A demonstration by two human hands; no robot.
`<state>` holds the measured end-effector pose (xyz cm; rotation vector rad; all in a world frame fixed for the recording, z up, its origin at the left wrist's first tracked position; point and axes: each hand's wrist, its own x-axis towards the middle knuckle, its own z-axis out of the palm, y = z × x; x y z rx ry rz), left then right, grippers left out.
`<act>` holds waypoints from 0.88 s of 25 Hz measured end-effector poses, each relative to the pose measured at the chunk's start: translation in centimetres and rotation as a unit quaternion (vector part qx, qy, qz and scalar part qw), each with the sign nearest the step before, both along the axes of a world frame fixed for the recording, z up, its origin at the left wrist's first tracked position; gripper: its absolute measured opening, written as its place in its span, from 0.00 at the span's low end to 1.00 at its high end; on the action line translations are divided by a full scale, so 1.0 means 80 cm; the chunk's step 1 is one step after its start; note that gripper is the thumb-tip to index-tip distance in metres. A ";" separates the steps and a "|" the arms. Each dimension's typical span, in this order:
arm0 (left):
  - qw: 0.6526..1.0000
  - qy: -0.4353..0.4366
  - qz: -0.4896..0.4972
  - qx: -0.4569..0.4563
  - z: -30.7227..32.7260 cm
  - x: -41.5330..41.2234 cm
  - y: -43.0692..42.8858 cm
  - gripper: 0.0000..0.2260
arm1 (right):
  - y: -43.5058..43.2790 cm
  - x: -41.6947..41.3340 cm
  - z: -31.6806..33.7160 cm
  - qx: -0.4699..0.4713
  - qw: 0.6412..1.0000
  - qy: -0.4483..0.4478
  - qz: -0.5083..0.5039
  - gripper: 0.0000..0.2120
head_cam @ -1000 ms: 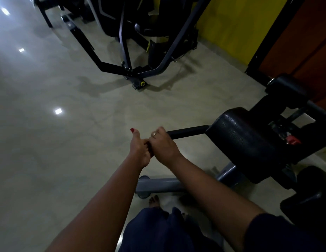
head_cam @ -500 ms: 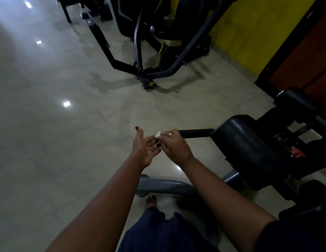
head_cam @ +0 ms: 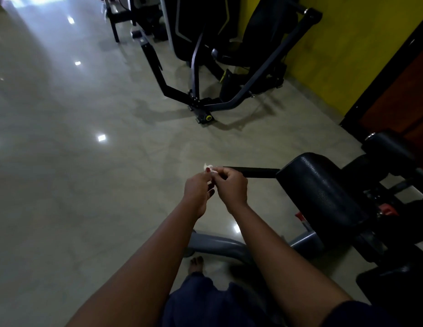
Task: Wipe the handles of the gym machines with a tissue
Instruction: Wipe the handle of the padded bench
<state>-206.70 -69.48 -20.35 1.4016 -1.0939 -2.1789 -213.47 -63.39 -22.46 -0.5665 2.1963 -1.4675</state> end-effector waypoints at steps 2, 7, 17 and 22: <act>0.997 0.038 0.060 -0.014 0.016 0.014 -0.004 0.11 | -0.006 0.011 0.018 -0.083 0.989 -0.125 0.009 0.06; 0.985 0.115 0.117 -0.060 0.063 0.058 -0.033 0.13 | -0.028 0.035 0.071 -0.192 0.953 -0.216 0.090 0.08; 0.982 0.077 0.097 -0.141 0.126 0.112 -0.121 0.06 | -0.116 0.089 0.137 -0.239 0.939 -0.235 0.076 0.06; 0.978 0.089 0.042 -0.182 0.155 0.133 -0.210 0.03 | -0.201 0.120 0.168 -0.267 0.934 -0.235 0.022 0.05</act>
